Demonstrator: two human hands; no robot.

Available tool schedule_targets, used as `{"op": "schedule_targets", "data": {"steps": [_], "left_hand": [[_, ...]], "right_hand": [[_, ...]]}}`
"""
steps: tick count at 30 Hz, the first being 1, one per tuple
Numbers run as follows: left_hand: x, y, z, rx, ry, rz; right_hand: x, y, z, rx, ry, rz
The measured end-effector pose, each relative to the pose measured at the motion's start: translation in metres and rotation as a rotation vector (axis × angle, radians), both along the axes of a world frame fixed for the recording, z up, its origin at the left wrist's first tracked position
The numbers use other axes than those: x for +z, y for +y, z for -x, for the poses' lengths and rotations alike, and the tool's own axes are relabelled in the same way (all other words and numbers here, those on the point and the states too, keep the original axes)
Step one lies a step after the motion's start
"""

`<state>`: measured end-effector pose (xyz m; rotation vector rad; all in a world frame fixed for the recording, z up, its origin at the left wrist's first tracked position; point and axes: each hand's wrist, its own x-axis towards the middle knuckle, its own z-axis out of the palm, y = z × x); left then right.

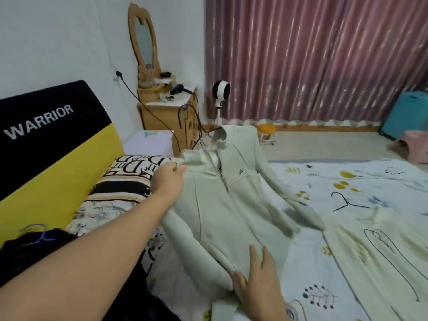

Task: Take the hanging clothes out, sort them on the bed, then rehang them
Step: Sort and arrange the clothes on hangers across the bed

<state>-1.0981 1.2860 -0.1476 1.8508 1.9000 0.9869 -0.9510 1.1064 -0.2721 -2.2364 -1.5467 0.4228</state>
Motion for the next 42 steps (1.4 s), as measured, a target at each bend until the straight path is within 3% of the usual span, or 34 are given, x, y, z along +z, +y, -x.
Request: {"op": "schedule_targets", "data": {"steps": [4, 9, 13, 16, 19, 21, 24, 25, 27, 29, 32, 34, 37, 39, 42], "left_hand": [[-0.108, 0.024, 0.033, 0.04, 0.097, 0.036], [-0.199, 0.042, 0.062, 0.104, 0.192, 0.067], [-0.233, 0.062, 0.088, 0.179, 0.192, 0.044], [-0.246, 0.081, 0.11, 0.225, 0.174, 0.086], [-0.261, 0.083, 0.125, 0.274, 0.391, 0.245], [-0.277, 0.07, 0.124, 0.154, 0.625, 0.27], [-0.308, 0.04, 0.105, -0.228, 0.875, 0.272], [-0.318, 0.031, 0.098, -0.366, 0.926, 0.342], [-0.332, 0.016, 0.086, -0.562, 1.01, 0.659], [-0.337, 0.006, 0.074, -0.588, 1.073, 0.872], [-0.334, -0.011, 0.046, -0.551, 1.062, 0.637], [-0.329, -0.031, 0.019, -0.587, 0.911, 0.512], [-0.323, -0.075, -0.02, -0.671, 0.759, 0.484], [-0.315, -0.11, -0.044, -0.691, 0.759, 0.425], [-0.312, -0.161, -0.069, -0.699, 0.787, 0.386]], "right_hand": [[-0.097, 0.02, 0.0, -0.006, -0.073, 0.09], [-0.126, 0.035, 0.013, 0.06, -0.182, 0.306], [-0.2, 0.047, 0.005, 0.127, -0.225, 0.278], [-0.207, 0.059, 0.011, 0.149, -0.306, 0.304], [-0.209, 0.065, 0.014, 0.217, -0.19, 0.325], [-0.217, 0.064, 0.017, 0.231, -0.178, 0.33], [-0.224, 0.062, 0.023, 0.252, -0.235, 0.269], [-0.231, 0.058, 0.023, 0.296, -0.198, 0.304], [-0.239, 0.052, 0.019, 0.329, -0.167, 0.405], [-0.241, 0.048, 0.014, 0.335, -0.186, 0.406], [-0.229, 0.04, 0.008, 0.31, -0.154, 0.413], [-0.217, 0.031, 0.005, 0.286, -0.184, 0.393], [-0.207, 0.009, -0.002, 0.216, -0.249, 0.24], [-0.204, -0.008, -0.013, 0.228, -0.289, 0.098], [-0.196, -0.037, -0.031, 0.178, -0.339, 0.067]]}}
